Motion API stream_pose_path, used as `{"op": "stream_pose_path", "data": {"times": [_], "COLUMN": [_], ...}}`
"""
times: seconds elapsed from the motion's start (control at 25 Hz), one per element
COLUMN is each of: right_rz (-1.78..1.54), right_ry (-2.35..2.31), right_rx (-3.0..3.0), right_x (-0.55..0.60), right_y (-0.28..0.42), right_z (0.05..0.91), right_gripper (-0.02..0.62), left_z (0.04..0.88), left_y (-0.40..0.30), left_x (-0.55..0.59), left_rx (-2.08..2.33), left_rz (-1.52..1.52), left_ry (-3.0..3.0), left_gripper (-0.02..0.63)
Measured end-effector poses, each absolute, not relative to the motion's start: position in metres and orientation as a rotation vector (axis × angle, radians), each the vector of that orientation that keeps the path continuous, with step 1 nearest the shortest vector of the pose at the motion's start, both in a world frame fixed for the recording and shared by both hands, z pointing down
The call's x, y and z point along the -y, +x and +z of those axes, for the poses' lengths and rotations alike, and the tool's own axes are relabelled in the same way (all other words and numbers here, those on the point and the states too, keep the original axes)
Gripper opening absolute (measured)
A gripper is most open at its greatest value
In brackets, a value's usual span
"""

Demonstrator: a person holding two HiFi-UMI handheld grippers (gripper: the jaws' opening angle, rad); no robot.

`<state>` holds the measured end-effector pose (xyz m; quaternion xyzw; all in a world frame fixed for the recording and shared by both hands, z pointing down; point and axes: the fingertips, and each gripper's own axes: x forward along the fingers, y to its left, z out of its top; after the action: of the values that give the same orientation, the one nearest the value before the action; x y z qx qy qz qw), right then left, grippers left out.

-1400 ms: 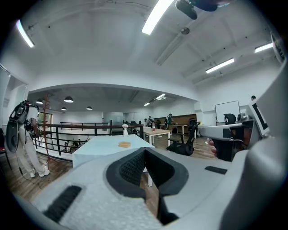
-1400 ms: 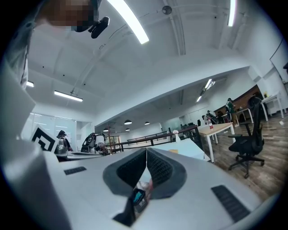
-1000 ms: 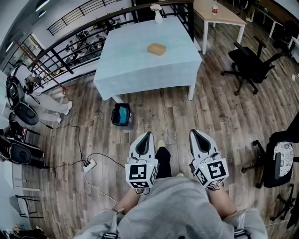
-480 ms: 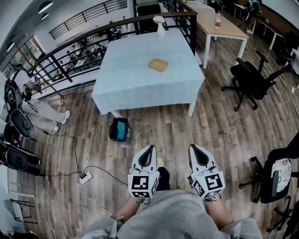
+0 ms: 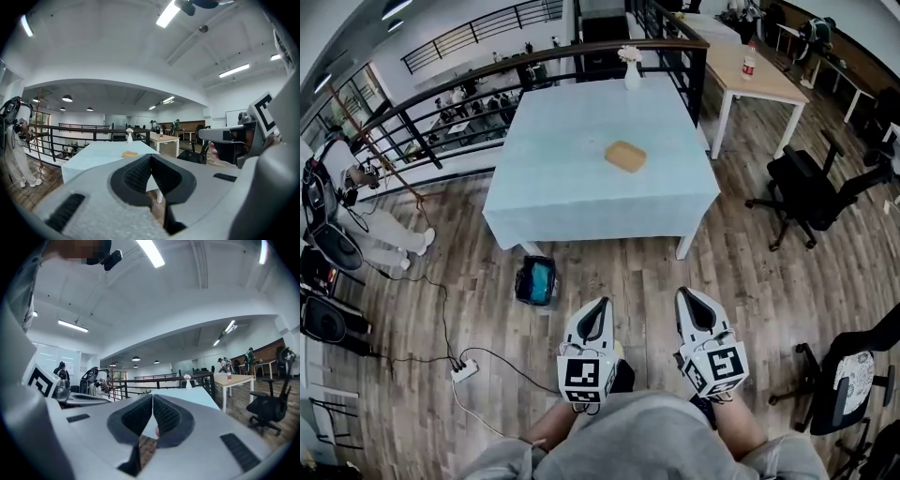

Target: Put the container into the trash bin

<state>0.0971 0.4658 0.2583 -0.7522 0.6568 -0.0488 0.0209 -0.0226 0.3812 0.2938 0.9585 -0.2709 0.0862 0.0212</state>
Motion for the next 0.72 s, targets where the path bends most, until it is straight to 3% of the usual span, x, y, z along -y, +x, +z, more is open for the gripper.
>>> {"op": "stream_pose_path", "data": {"times": [0.72], "right_rz": [-0.179], "right_ry": [-2.304], "right_rx": [-2.148], "right_x": [-0.304], "right_y": [0.100], "right_z": [0.242], "right_gripper": [0.028], "left_z": [0.284], "left_y": [-0.003], "left_x": [-0.249], "left_rx": [0.817], "left_rz": [0.251], "left_ry": [2.990], "left_gripper": [0.020]}}
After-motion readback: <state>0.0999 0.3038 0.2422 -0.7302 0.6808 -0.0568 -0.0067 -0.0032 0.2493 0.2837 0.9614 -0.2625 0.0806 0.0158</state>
